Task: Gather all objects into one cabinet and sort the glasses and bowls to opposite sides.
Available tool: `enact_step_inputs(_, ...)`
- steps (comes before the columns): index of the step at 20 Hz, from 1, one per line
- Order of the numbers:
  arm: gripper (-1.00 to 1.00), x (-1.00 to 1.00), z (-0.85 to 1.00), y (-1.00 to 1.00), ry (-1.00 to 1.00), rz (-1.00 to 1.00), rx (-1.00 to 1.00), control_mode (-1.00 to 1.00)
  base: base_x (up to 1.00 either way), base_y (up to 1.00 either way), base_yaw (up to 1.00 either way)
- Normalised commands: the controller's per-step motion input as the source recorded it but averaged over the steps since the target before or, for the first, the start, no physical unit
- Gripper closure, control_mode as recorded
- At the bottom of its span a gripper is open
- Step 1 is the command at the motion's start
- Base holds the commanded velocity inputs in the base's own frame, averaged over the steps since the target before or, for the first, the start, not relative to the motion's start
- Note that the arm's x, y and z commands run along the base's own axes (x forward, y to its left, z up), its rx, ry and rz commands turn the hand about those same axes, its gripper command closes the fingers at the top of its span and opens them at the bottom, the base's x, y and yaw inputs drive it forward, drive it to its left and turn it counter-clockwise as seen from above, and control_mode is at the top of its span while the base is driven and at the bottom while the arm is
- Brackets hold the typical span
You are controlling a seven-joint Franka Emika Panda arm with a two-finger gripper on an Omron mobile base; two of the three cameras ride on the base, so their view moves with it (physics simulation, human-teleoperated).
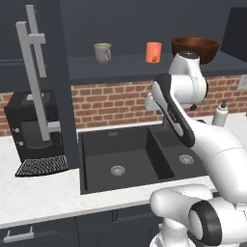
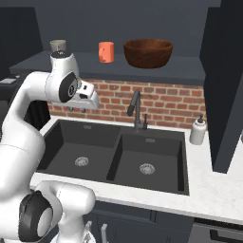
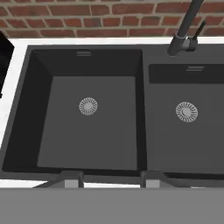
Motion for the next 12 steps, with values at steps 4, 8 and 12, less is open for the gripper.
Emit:
enact_step_inputs(4, -1.0, -0.34, 0.0, -0.03, -0.03, -0.01, 0.0, -1.0, 0.0, 0.0, 0.0)
enact_step_inputs(8, -1.0, -0.76, 0.0, -0.01, -0.14, -0.01, 0.0, -1.0, 0.0, 0.0, 0.0)
enact_step_inputs(12, -1.0, -0.96, 0.14, -0.06, -0.19, 0.0, 0.0, -1.0, 0.0, 0.0, 0.0)
